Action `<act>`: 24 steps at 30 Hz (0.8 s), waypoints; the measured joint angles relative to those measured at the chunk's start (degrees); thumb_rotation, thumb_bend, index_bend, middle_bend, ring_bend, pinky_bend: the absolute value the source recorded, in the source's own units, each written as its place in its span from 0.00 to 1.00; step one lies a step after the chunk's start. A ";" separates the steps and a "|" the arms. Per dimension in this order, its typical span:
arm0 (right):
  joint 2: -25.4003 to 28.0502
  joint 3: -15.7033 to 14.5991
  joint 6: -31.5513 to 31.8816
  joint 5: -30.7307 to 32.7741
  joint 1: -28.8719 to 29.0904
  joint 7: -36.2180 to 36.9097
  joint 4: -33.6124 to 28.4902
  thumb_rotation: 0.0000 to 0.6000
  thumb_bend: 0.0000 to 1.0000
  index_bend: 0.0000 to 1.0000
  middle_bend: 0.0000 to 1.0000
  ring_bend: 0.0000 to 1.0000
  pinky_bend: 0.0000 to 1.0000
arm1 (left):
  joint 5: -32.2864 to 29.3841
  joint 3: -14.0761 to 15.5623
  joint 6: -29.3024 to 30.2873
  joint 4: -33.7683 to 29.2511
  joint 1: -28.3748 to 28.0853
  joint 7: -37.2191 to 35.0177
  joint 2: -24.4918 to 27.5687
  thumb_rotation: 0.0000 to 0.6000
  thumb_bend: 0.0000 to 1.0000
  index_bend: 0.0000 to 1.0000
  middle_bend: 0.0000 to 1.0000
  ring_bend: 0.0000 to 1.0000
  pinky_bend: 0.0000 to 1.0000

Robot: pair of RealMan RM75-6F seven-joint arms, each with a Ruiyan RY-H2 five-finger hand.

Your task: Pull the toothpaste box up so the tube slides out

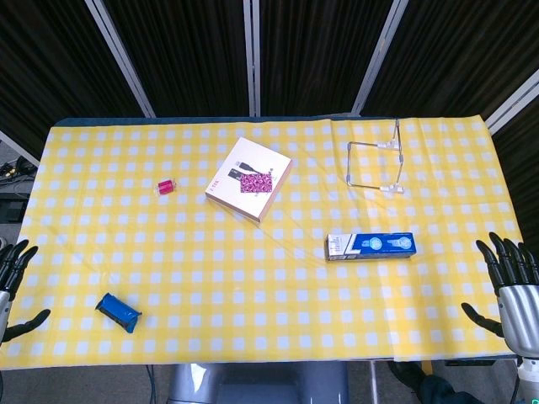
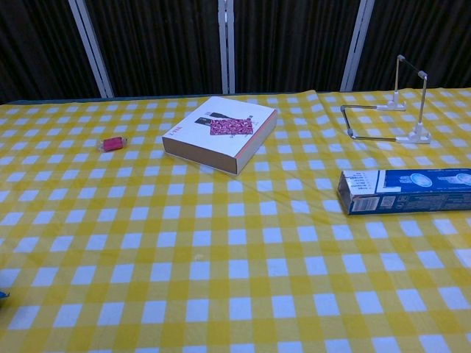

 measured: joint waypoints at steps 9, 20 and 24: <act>0.09 -0.24 -2.39 1.17 0.61 0.44 0.08 1.00 0.00 0.00 0.00 0.00 0.00 | -0.19 -0.02 -0.48 -0.10 -0.08 0.73 -0.38 1.00 0.00 0.00 0.00 0.00 0.00; -1.11 1.87 -23.58 7.43 11.56 3.66 4.90 1.00 0.00 0.00 0.00 0.00 0.00 | -3.24 -1.19 -3.43 -0.18 -1.46 2.49 -1.43 1.00 0.00 0.00 0.00 0.00 0.00; -3.16 3.11 -34.70 8.91 19.03 5.31 10.32 1.00 0.00 0.00 0.00 0.00 0.00 | -5.40 -2.00 -4.77 0.18 -2.12 2.58 -1.65 1.00 0.00 0.00 0.00 0.00 0.00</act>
